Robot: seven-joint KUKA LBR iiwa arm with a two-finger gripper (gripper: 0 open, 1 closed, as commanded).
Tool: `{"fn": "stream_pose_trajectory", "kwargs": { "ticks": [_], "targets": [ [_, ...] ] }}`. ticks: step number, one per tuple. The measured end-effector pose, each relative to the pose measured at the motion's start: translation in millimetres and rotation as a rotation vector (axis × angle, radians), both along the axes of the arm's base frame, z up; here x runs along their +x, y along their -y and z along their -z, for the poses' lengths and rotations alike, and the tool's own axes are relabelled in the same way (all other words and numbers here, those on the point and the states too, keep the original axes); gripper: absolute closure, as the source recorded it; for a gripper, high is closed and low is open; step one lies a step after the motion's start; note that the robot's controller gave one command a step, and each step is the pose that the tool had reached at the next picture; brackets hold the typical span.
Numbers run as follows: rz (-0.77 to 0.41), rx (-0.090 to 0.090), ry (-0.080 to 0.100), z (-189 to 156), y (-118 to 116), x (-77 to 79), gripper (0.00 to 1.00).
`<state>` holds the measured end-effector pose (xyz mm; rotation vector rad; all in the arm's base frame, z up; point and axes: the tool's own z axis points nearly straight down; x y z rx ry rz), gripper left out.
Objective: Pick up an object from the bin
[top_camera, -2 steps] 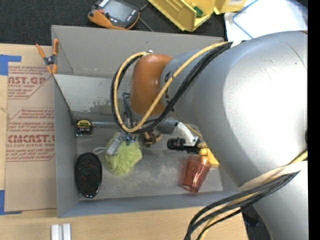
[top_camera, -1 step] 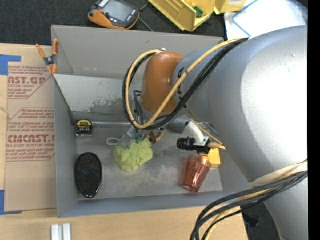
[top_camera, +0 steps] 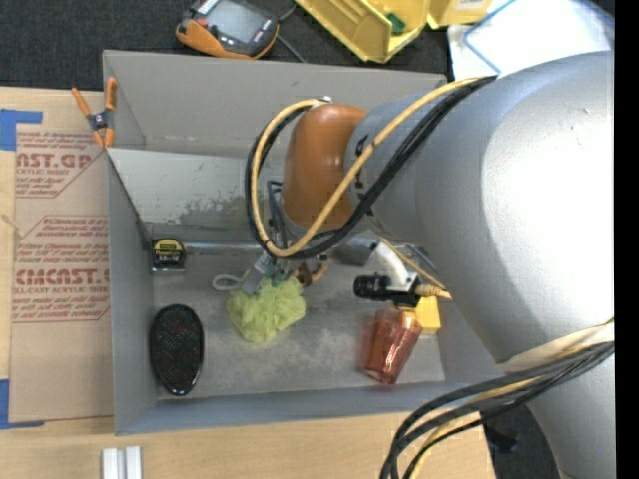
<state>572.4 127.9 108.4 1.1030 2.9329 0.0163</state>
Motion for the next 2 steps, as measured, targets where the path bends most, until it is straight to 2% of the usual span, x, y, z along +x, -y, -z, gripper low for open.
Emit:
{"fn": "stream_pose_trajectory", "kwargs": {
  "ticks": [1,2],
  "targets": [
    [0.000,-0.001,0.001,-20.0,29.8,-3.5,1.00],
    [-0.007,0.002,0.001,-48.1,26.6,-4.1,1.00]
  ]
}}
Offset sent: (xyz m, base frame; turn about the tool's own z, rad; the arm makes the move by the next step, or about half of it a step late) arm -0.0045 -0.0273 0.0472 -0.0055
